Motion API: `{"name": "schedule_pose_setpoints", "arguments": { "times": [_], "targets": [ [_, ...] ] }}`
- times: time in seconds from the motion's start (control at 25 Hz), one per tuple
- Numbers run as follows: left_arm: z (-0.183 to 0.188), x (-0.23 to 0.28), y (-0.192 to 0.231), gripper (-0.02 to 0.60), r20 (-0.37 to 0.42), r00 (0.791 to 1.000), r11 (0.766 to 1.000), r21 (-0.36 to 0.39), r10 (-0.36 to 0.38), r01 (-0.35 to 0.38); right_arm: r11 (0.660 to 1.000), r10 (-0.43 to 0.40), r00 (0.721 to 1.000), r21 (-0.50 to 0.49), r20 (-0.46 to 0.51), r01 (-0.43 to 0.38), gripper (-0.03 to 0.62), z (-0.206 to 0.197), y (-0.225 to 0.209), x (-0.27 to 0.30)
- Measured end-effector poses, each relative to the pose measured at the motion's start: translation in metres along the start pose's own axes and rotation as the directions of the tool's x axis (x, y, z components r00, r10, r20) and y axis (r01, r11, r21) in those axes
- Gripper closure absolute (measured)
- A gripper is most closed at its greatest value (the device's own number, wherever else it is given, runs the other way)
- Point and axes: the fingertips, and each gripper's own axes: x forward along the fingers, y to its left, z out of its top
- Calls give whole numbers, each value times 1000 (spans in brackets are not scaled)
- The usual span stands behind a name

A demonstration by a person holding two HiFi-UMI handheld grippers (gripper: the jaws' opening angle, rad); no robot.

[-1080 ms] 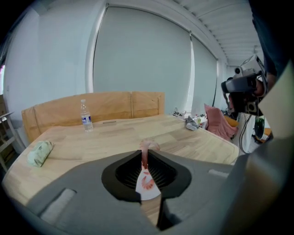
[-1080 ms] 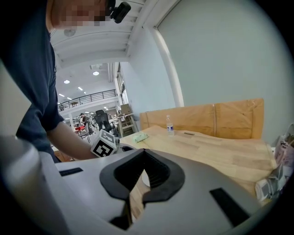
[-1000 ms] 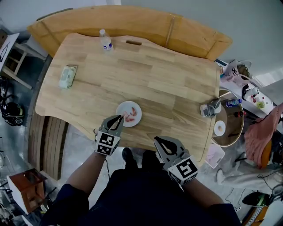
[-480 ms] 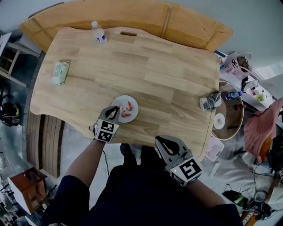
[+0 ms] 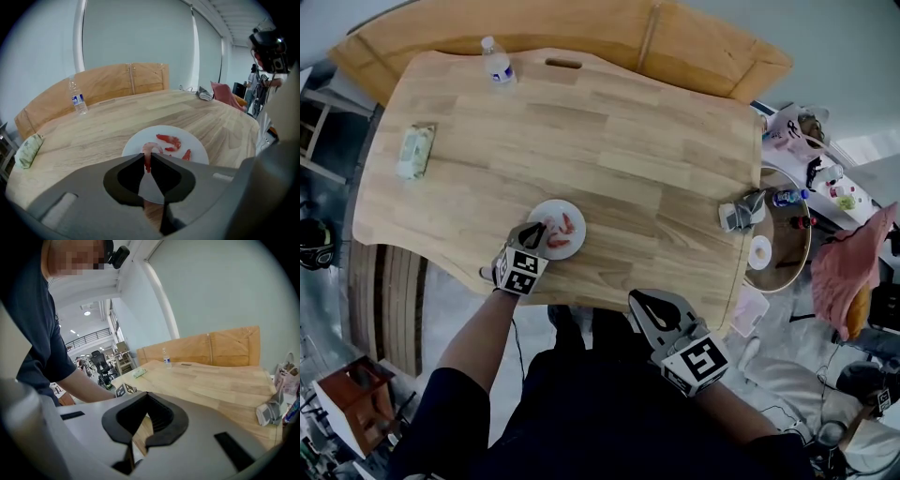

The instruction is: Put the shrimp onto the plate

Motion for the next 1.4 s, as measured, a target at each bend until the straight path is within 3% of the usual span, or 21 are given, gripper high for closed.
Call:
{"name": "schedule_pose_setpoints", "arguments": {
  "times": [0.88,1.4],
  "targets": [
    [-2,6,0,528,-43,999,999,43,-14,16,999,12,1000,-32,-10,-13,585,4,2,3],
    [26,-60,-16,528,60,998,1000,-9,-21,22,998,4,999,-59,40,-2,585,24,28,-5]
  ]
}}
